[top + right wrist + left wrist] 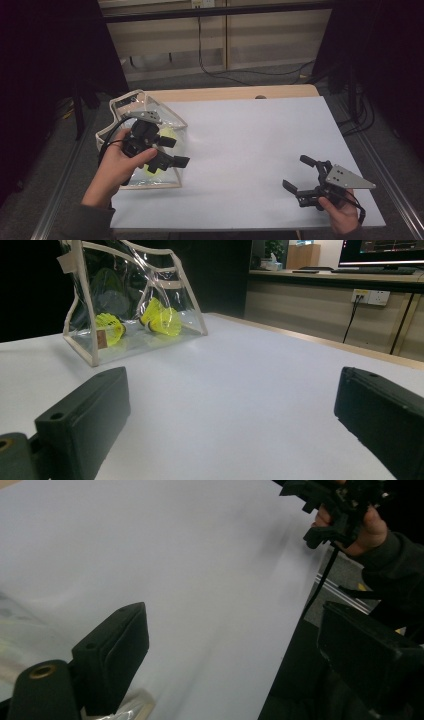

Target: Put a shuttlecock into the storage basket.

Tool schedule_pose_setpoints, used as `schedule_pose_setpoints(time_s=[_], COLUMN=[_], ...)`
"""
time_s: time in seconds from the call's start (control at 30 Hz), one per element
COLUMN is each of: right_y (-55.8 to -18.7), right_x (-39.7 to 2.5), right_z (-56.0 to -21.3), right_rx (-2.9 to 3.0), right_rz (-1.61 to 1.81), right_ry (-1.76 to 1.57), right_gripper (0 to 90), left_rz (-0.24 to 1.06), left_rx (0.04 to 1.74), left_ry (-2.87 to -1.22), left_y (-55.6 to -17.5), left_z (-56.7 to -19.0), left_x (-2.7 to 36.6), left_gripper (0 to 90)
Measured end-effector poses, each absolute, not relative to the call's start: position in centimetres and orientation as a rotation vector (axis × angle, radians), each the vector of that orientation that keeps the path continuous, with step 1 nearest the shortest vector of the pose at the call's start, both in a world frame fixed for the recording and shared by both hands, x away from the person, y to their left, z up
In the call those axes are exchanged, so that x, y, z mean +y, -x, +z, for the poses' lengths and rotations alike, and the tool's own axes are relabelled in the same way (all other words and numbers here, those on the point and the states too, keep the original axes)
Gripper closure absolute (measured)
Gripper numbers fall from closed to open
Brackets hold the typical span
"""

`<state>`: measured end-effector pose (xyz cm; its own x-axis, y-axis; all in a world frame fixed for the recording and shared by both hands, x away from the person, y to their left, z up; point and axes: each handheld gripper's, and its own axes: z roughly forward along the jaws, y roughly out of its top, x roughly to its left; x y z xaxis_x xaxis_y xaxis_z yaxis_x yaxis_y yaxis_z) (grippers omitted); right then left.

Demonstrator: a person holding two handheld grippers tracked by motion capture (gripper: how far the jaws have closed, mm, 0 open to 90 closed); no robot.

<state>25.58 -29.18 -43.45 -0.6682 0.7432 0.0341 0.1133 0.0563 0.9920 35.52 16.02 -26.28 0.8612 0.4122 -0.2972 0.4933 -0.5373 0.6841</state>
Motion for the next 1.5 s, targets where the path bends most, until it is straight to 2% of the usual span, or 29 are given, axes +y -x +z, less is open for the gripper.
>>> schedule_pose_setpoints(time_s=[0.3, 0.67, 1.5], right_y=[-25.5, -25.5, -25.4], right_x=[-29.3, -29.2, -29.3], right_z=[-43.4, -43.4, -43.4], right_rx=[1.843, 1.841, 1.838], right_rz=[1.653, 1.653, 1.656], right_ry=[-0.857, -0.855, -0.862], right_gripper=[1.1, 1.1, 1.1], left_rz=[-0.106, -0.104, -0.101], left_rx=[0.626, 0.605, 0.594], left_ry=[-2.233, -2.200, -2.108], left_y=[-35.1, -34.4, -33.4], left_z=[-27.0, -27.3, -30.6], left_x=[15.6, 15.6, 16.5], left_gripper=[12.2, 11.2, 10.2])
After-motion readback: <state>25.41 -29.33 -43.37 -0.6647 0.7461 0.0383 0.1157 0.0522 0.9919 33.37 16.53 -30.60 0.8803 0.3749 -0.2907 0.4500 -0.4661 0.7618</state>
